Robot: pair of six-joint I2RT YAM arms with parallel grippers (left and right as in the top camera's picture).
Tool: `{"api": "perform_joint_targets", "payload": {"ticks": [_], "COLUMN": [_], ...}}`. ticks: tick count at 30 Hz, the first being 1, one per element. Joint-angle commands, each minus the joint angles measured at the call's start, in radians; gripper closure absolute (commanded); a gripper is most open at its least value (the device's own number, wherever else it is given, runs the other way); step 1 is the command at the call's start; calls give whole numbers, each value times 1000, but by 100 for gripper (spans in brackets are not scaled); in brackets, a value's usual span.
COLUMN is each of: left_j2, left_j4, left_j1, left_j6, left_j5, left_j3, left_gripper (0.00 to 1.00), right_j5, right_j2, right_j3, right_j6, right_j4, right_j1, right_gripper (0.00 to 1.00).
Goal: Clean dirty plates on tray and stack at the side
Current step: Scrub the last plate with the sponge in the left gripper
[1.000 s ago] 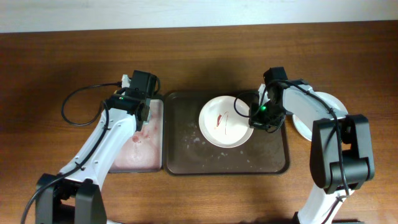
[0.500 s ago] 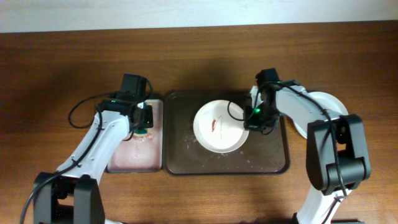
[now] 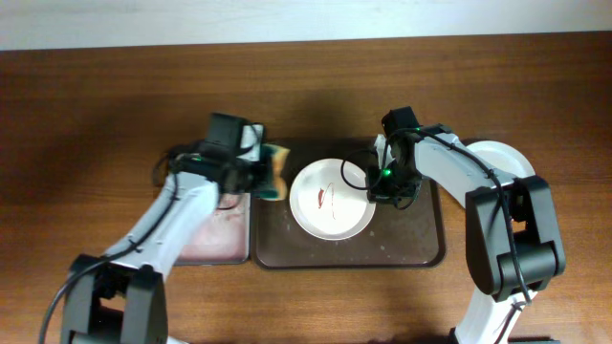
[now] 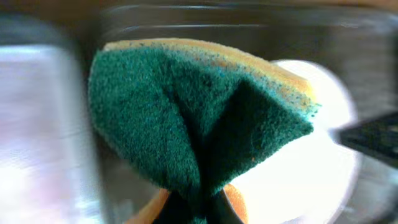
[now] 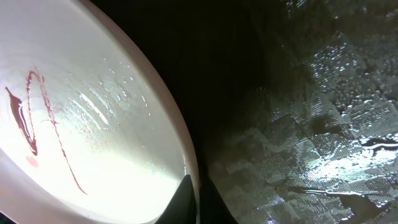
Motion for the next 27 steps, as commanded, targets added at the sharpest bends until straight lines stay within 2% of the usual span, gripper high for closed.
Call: {"api": "perform_joint_targets", "payload": {"ticks": [1, 5, 14, 17, 20, 24, 27], "left_j2": [33, 109, 274, 304, 306, 290, 248], "left_j4": [80, 189, 334, 296, 185, 29, 1], "left_j1": [-92, -170, -292, -304, -296, -246, -198], "left_j6": [-117, -191, -198, -198, -198, -198, -197], "left_j5": [80, 34, -21, -51, -59, -60, -68], "left_j3": [3, 3, 3, 3, 4, 17, 31], "left_gripper": [100, 100, 100, 100, 100, 100, 100], "right_j5": [35, 35, 35, 35, 35, 35, 35], "right_j2": [18, 18, 18, 18, 18, 18, 18], "right_j3": [-8, -8, -8, -8, -8, -8, -8], "right_j6": [-7, -7, -7, -7, -7, -7, -7], "right_j4": [0, 0, 0, 0, 0, 0, -1], "right_j1": [6, 6, 6, 6, 6, 6, 6], "right_gripper": [96, 96, 96, 96, 96, 96, 96]}}
